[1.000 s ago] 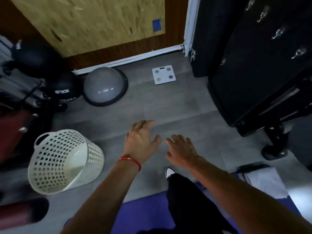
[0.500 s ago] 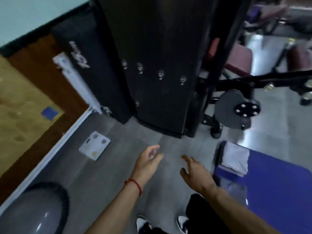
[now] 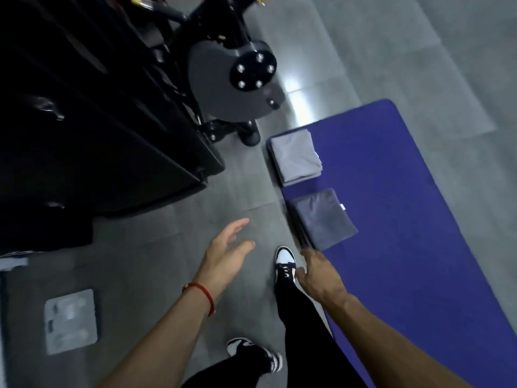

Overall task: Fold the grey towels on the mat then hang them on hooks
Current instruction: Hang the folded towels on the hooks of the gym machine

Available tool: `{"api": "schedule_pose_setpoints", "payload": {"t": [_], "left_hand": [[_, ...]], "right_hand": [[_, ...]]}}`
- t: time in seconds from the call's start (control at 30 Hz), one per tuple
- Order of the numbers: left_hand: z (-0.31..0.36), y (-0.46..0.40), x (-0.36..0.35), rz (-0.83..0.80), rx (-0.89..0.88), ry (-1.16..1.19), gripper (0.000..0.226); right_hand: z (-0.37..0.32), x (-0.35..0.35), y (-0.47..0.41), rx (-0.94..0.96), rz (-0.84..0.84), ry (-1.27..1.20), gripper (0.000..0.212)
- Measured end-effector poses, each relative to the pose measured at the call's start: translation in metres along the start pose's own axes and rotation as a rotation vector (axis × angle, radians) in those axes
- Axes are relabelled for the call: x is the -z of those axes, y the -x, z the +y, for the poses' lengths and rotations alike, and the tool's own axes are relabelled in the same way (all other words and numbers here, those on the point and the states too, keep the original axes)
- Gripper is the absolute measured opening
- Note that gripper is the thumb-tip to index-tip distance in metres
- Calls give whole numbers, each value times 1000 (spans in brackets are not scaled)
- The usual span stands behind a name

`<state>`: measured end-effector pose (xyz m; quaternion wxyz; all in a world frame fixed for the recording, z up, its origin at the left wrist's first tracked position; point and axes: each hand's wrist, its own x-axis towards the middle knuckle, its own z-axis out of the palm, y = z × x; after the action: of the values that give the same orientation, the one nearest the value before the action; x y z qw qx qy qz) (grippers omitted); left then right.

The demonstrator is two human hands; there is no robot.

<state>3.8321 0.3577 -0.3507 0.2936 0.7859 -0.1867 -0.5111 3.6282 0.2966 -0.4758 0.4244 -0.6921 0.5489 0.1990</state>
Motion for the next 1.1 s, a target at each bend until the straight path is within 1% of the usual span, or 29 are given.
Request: {"api": "schedule_pose_setpoints", "payload": {"t": [0.07, 0.2, 0.3, 0.4, 0.5, 0.57, 0.63, 0.67, 0.8, 0.87, 0.9, 0.97, 1.0, 1.1], "left_hand": [[-12, -49, -27, -17, 0, -67, 47], [-51, -162, -80, -3, -25, -187, 50], [-89, -238, -118, 16, 0, -215, 50], [-130, -300, -146, 9, 18, -235, 49], [-169, -343, -159, 7, 53, -233, 46], [-194, -362, -162, 5, 73, -243, 45], [-215, -374, -158, -4, 109, -255, 45], [-222, -380, -155, -6, 128, -259, 45], [-232, -389, -144, -23, 162, -289, 46], [-229, -392, -140, -26, 157, -301, 45], [-226, -393, -138, -23, 152, -304, 45], [-219, -394, -135, -20, 140, -330, 44], [-215, -394, -135, -21, 134, -347, 44], [-203, -387, -133, -30, 113, -380, 45]], "right_hand": [[29, -5, -40, -61, -19, 4, 50], [78, -17, -148, -72, 24, 91, 45], [108, -31, -243, -15, 48, 200, 42], [127, -44, -334, 61, 56, 356, 49], [136, -55, -416, 209, -34, 557, 69], [140, -64, -457, 237, -90, 582, 71], [144, -75, -479, 291, -113, 643, 66], [147, -80, -485, 328, -83, 682, 61], [152, -88, -486, 432, 94, 709, 43], [154, -86, -486, 457, 128, 704, 34], [153, -83, -485, 439, 105, 690, 33], [149, -74, -480, 362, 21, 670, 38], [148, -68, -476, 338, 9, 661, 39], [151, -57, -461, 360, 44, 629, 39]]}}
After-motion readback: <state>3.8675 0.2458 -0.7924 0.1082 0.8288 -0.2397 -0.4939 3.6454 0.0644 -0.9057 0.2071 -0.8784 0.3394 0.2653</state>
